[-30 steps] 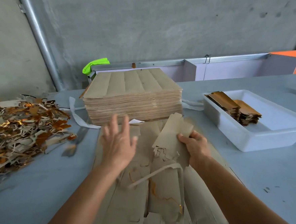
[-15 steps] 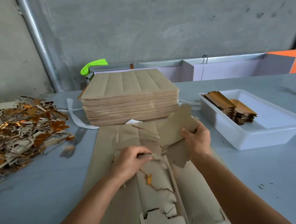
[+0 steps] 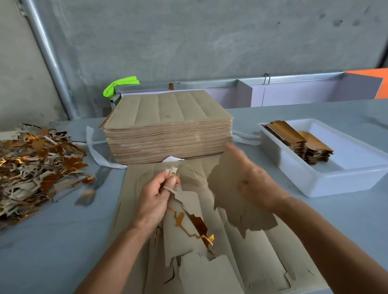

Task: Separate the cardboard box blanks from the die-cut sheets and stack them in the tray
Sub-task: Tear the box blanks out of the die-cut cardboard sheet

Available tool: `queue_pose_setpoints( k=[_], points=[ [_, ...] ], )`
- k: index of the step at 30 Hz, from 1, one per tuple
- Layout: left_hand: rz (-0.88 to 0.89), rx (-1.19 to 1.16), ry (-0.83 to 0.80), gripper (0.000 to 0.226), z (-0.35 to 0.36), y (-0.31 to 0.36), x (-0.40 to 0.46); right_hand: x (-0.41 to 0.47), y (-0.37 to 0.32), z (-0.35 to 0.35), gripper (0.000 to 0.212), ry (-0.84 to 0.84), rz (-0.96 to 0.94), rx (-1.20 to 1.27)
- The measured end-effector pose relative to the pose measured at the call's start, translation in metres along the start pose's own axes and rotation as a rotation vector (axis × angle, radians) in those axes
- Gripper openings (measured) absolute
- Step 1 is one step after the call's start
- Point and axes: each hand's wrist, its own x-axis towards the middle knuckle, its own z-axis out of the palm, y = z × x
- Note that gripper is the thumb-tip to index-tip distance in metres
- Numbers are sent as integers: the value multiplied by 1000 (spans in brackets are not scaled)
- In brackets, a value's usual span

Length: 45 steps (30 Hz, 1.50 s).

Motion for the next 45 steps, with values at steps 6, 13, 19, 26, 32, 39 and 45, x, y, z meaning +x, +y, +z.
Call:
queue_pose_setpoints(
  k=[6, 13, 19, 26, 32, 39, 45],
  points=[
    [29, -56, 13, 18, 5, 2, 5, 3, -17, 14, 67, -254, -76, -78],
    [23, -13, 64, 16, 13, -8, 4, -2, -23, 13, 83, -315, -20, 64],
    [41, 7, 34, 16, 3, -5, 7, -3, -8, -28, 103, -145, 87, 250],
    [64, 109, -87, 12, 15, -4, 9, -10, 5, -8, 58, 120, 285, 697],
    [-16, 187, -127, 17, 24, -6, 10, -4, -5, 15, 50, 268, 278, 905],
    [0, 220, -226, 17, 28, -5, 6, -1, -14, 33, 22, 353, 453, 1143],
    [-20, 321, -260, 17, 24, -12, 6, -3, -22, 34, 19, 285, 384, 865]
  ],
)
